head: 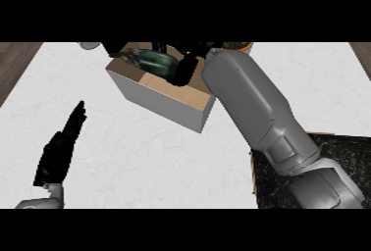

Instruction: Pick the eggplant from the tray and place it in the cardboard box

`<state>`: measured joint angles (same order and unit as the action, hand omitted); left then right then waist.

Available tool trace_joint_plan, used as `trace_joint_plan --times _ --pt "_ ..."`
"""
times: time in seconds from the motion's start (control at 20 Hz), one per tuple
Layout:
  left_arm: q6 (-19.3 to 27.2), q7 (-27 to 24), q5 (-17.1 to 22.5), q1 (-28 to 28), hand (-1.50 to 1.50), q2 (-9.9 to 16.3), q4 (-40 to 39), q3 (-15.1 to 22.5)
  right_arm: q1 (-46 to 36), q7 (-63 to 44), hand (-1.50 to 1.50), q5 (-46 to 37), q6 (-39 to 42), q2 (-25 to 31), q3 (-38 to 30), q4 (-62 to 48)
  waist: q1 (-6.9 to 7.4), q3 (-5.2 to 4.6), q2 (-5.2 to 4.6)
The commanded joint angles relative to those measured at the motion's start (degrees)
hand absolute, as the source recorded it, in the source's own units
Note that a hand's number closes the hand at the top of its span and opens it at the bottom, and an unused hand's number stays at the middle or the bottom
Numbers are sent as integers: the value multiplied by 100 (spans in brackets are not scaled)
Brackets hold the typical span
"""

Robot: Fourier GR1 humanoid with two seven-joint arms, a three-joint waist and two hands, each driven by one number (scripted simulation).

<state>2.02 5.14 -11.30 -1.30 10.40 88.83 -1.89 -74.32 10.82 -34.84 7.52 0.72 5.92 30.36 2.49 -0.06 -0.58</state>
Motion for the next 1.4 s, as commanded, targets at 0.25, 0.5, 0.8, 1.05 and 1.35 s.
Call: trace_joint_plan --times 0.25,0.5,0.8,1.05,1.35 --pt "-56 -139 -120 -46 0 -68 -13 186 43 -328 -150 858 -679 -71 808 -1050 354 -4 -57" --pt "-71 134 -161 -451 0 -185 -178 290 -121 -314 -150 1407 -770 -72 955 -1101 435 -4 -80" --pt "-93 67 -123 -375 0 -37 -50 142 104 149 -150 2392 -1595 -72 -55 -1059 357 7 -88" --pt "-73 -169 -71 -220 0 -41 -286 30 -116 507 -150 3050 -1474 -72 -822 -1140 152 5 -78" --pt "54 -24 -204 -174 0 -102 -113 94 -351 457 -150 3551 -1425 560 -1577 -1487 133 6 -89"
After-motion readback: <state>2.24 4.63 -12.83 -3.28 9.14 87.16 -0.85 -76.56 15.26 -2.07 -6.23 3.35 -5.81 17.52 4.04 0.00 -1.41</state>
